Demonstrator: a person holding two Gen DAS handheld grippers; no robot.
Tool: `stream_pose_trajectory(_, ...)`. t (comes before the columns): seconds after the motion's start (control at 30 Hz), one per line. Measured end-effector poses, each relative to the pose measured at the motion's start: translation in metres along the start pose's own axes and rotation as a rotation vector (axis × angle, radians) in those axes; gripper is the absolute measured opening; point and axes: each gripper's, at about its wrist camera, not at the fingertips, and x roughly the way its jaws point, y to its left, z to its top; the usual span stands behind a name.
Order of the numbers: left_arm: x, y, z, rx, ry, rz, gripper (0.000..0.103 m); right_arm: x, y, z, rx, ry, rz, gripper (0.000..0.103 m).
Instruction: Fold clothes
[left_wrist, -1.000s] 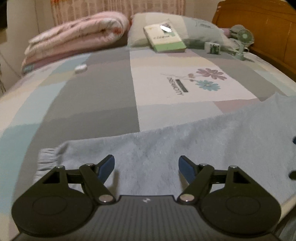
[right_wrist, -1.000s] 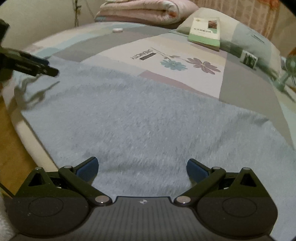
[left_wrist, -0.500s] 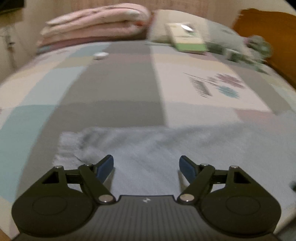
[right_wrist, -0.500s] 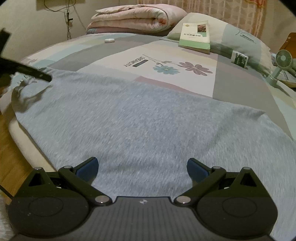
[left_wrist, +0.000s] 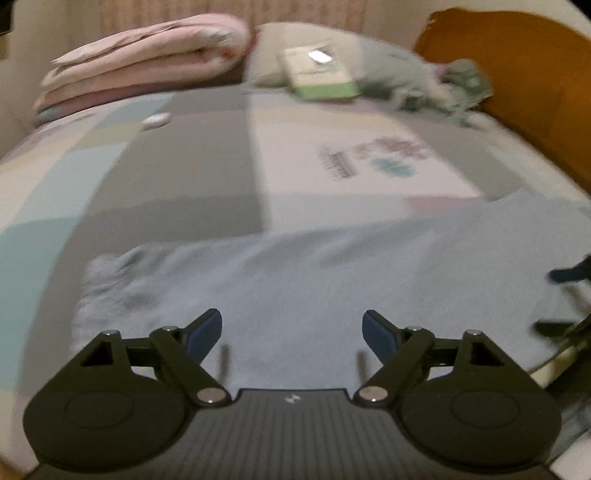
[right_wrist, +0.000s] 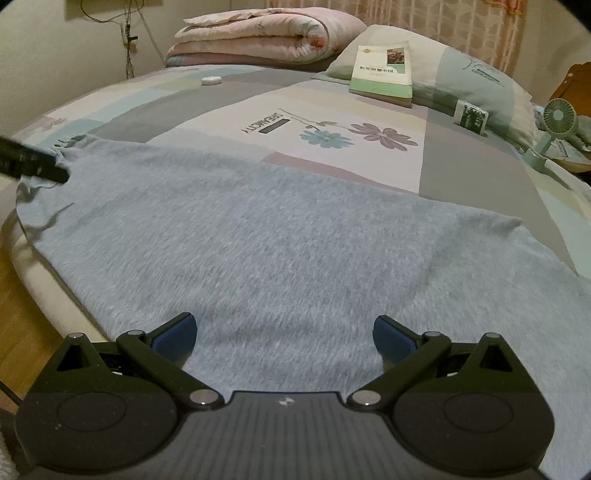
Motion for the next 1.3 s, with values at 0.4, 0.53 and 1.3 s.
stream_pose_trajectory(0.4, 0.062, -0.030, 0.013, 0.010, 0.058, 0.050, 0.089, -0.014, -0.017, -0.014, 0.058, 0.026, -0.079, 0.103)
stream_pose_trajectory(0.53, 0.045, -0.039, 0.012, 0.029, 0.043, 0.045, 0.089, -0.020, -0.022, -0.023, 0.082, -0.002, -0.068, 0.103)
stream_pose_trajectory(1.3, 0.030, -0.097, 0.012, 0.234, 0.012, -0.109, 0.090, -0.025, -0.035, -0.027, 0.151, 0.010, -0.128, 0.103)
